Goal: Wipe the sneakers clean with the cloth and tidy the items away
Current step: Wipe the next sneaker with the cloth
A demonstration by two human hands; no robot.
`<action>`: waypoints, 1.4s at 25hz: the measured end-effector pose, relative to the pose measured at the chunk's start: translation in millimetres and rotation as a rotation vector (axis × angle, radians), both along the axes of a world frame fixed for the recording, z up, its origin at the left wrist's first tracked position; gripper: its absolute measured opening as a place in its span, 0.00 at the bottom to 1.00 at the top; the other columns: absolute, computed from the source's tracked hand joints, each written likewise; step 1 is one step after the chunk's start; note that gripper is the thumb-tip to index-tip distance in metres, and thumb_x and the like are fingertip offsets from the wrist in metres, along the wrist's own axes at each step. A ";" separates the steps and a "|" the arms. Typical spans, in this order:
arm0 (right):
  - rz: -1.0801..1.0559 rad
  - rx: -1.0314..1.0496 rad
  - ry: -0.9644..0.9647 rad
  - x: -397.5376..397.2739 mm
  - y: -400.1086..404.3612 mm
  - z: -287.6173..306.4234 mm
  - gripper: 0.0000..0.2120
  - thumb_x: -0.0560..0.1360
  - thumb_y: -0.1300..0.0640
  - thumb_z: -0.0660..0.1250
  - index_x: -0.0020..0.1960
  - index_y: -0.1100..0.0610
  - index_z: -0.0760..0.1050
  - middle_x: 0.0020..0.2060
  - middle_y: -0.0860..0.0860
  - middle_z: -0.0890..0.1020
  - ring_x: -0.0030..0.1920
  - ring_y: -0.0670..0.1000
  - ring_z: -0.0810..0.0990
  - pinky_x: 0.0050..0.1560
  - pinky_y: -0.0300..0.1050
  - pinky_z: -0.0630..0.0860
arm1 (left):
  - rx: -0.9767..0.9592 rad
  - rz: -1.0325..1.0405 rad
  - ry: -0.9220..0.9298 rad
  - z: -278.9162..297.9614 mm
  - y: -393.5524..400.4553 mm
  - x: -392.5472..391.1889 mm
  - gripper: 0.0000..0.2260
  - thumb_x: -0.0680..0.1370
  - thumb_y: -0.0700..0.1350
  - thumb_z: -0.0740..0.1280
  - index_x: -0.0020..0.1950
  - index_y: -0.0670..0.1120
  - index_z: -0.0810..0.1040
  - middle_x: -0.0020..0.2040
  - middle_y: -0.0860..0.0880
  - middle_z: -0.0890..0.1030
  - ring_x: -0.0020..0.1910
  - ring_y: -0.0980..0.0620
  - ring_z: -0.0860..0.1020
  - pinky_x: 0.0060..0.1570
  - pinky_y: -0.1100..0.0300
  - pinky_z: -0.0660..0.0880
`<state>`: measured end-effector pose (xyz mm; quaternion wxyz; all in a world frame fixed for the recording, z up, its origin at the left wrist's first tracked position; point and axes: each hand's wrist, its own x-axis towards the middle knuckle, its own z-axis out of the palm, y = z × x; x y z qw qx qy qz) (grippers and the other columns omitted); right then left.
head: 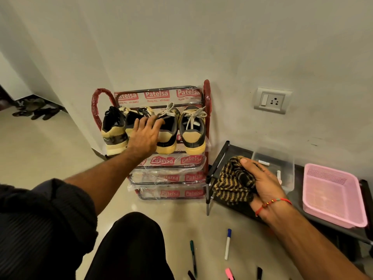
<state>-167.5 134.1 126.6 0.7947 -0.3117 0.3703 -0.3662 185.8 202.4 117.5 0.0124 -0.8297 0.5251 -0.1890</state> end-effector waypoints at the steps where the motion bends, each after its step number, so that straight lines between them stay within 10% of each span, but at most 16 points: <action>1: 0.007 0.021 -0.018 -0.4 -0.2 -0.6 0.14 0.73 0.61 0.72 0.58 0.62 0.80 0.51 0.61 0.85 0.52 0.59 0.85 0.49 0.56 0.83 | -0.049 0.067 0.030 -1.5 8.0 4.8 0.32 0.77 0.51 0.72 0.76 0.49 0.61 0.75 0.44 0.66 0.74 0.39 0.62 0.77 0.36 0.55; 7: 0.109 0.119 -0.144 1.7 1.4 -6.2 0.28 0.68 0.65 0.71 0.67 0.58 0.74 0.59 0.61 0.82 0.58 0.62 0.82 0.57 0.66 0.77 | -0.019 0.320 0.288 21.2 30.9 42.8 0.25 0.78 0.58 0.70 0.69 0.48 0.67 0.65 0.42 0.76 0.67 0.38 0.67 0.62 0.37 0.72; 13: 0.187 0.060 -0.179 -3.4 3.2 -5.2 0.30 0.66 0.69 0.67 0.67 0.55 0.75 0.59 0.59 0.82 0.58 0.61 0.81 0.48 0.62 0.82 | -0.103 0.278 0.249 64.4 20.0 39.5 0.19 0.79 0.54 0.70 0.65 0.47 0.76 0.66 0.43 0.76 0.69 0.38 0.66 0.64 0.33 0.69; 28: 0.060 0.047 -0.376 -41.4 0.1 20.9 0.20 0.73 0.64 0.68 0.65 0.63 0.75 0.60 0.59 0.82 0.59 0.58 0.82 0.55 0.57 0.80 | -0.465 -0.027 0.703 253.3 120.4 -125.1 0.16 0.74 0.52 0.75 0.59 0.48 0.79 0.49 0.50 0.82 0.47 0.52 0.79 0.41 0.61 0.74; 35: 0.021 -0.127 -0.367 -73.2 -8.4 18.6 0.36 0.63 0.69 0.76 0.69 0.67 0.68 0.64 0.65 0.77 0.64 0.62 0.78 0.63 0.58 0.75 | -0.337 -0.122 1.138 188.8 74.9 -216.5 0.13 0.75 0.51 0.74 0.58 0.52 0.78 0.51 0.51 0.83 0.50 0.53 0.82 0.47 0.57 0.81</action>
